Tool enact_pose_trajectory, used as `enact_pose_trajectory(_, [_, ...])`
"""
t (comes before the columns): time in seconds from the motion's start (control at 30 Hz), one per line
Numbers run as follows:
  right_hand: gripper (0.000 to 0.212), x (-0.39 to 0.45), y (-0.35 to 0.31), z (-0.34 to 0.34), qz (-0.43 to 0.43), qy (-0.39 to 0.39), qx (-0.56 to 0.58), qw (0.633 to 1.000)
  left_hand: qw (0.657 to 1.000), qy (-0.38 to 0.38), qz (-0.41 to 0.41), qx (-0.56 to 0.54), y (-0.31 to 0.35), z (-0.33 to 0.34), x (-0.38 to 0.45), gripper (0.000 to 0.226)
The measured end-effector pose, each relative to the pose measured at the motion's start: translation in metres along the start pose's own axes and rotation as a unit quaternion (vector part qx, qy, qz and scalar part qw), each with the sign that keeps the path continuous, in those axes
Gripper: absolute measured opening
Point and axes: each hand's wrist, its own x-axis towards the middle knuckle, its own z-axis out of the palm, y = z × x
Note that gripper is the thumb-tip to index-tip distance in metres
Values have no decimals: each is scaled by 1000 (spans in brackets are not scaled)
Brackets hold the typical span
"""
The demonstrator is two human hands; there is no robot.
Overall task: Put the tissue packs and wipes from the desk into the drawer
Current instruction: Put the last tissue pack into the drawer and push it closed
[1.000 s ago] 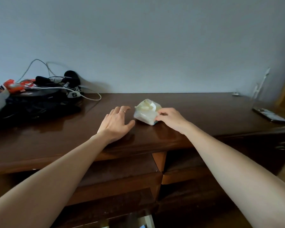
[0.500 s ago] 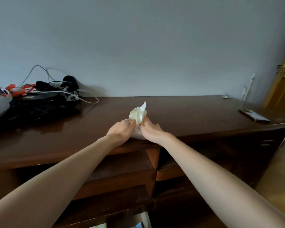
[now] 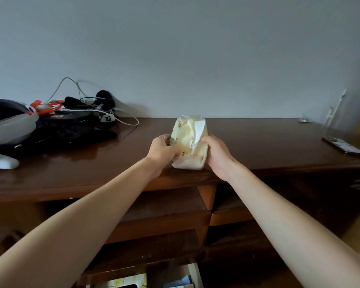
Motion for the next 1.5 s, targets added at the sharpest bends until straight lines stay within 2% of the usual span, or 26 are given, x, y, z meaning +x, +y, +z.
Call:
enact_pose_trajectory(0.07, [37, -6, -1, 0, -4, -30, -4, 1000, 1000, -6, -19, -17, 1, -4, -8, 47])
enact_pose_trajectory(0.17, [31, -18, -1, 2, -54, -23, -81, 995, 999, -26, -18, -27, 6, -11, -24, 29])
enact_pose_trajectory(0.23, [28, -33, 3, 3, -57, -42, -102, 992, 999, -41, 10, 5, 7, -19, -45, 28])
enact_pose_trajectory(0.33, [26, -64, 22, 13, -46, -110, -98, 988, 995, -86, 23, 43, 0, -38, -89, 24])
enact_pose_trajectory(0.47, [16, -106, 68, 36, 10, -182, -116, 976, 995, -78, -40, 48, -36, -67, -148, 26])
enact_pose_trajectory(0.6, [16, -132, 124, 50, 58, -156, -149, 975, 991, -29, -111, 73, -91, -80, -180, 33])
enact_pose_trajectory(0.7, [16, -145, 158, 59, 72, -145, -199, 966, 984, -32, -147, 91, -126, -82, -195, 26])
enact_pose_trajectory(0.8, [32, -153, 187, 64, 105, -146, -242, 953, 975, -28, -168, 141, -158, -88, -201, 26])
enact_pose_trajectory(0.9, [76, -164, 222, 63, 185, -159, -214, 946, 963, -5, -208, 174, -195, -96, -204, 26])
enact_pose_trajectory(0.93, [87, -170, 239, 63, 215, -168, -210, 939, 956, -3, -222, 193, -211, -98, -207, 25])
enact_pose_trajectory(0.97, [88, -178, 259, 61, 235, -184, -215, 930, 946, -13, -239, 218, -227, -99, -212, 24])
enact_pose_trajectory(1.07, [35, -204, 322, 53, 275, -239, -212, 907, 899, -120, -307, 287, -268, -103, -232, 32])
enact_pose_trajectory(1.1, [28, -208, 338, 49, 285, -235, -213, 904, 883, -140, -309, 324, -278, -108, -236, 41])
enact_pose_trajectory(1.13, [26, -207, 350, 44, 293, -217, -224, 904, 868, -135, -301, 371, -286, -118, -238, 45])
enact_pose_trajectory(1.23, [20, -193, 376, 28, 315, -157, -250, 902, 826, -55, -295, 477, -308, -156, -242, 42])
enact_pose_trajectory(1.3, [23, -185, 394, 24, 335, -153, -263, 892, 795, -45, -318, 516, -326, -176, -252, 51])
enact_pose_trajectory(1.33, [28, -183, 402, 26, 340, -162, -274, 885, 789, -53, -329, 515, -337, -182, -258, 55])
enact_pose_trajectory(1.5, [38, -180, 437, 58, 321, -242, -386, 831, 806, -72, -352, 470, -370, -181, -270, 66])
